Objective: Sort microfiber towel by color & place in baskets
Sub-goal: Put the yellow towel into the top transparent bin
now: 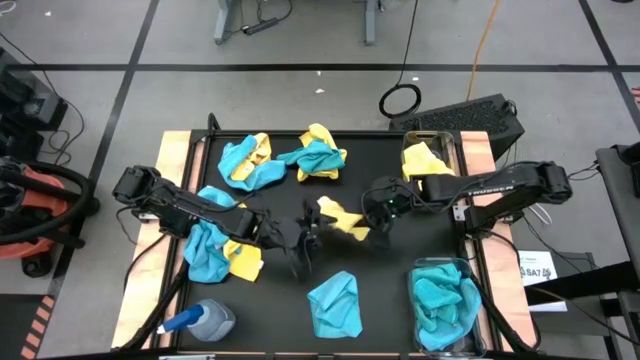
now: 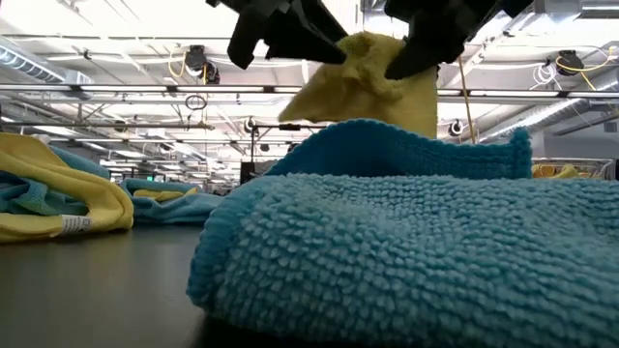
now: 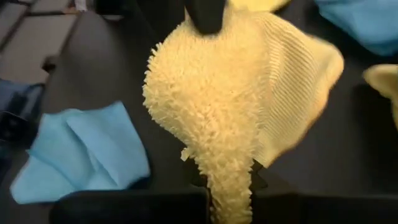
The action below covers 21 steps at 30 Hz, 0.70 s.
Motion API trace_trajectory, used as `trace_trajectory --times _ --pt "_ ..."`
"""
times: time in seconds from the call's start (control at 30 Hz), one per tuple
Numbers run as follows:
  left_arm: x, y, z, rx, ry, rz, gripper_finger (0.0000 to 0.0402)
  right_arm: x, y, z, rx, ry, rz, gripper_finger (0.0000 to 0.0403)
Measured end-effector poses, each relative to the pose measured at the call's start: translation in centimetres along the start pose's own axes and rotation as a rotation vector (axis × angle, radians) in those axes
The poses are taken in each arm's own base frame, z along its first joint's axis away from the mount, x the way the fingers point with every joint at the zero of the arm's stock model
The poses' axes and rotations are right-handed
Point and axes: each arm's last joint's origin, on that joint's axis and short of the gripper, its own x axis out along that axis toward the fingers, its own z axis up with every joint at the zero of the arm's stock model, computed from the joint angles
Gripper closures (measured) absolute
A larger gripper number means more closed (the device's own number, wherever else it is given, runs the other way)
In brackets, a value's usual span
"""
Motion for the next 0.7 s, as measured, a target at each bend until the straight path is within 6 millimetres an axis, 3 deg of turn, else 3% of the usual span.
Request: trace_trajectory --times 0.2,0.4,0.57,0.7 --pt "0.0 -0.6 -0.6 -0.189 0.063 -0.037 0.0131 -2.1 -0.9 -0.9 0.012 0.075 -0.158 0.0398" --pt "0.0 -1.3 -1.2 -0.42 0.101 -0.082 0.0126 -6.3 -2.3 -2.1 0.07 0.121 -0.441 0.0398" --pt "-0.1 -2.8 -1.9 -0.492 0.1 -0.154 0.0126 -10.6 -3.6 -3.4 0.19 0.09 -0.714 0.0398" --pt "-0.1 -3.9 -2.4 -0.516 0.084 -0.189 0.0126 -13.0 -4.3 -3.9 0.276 0.026 -0.808 0.0398"
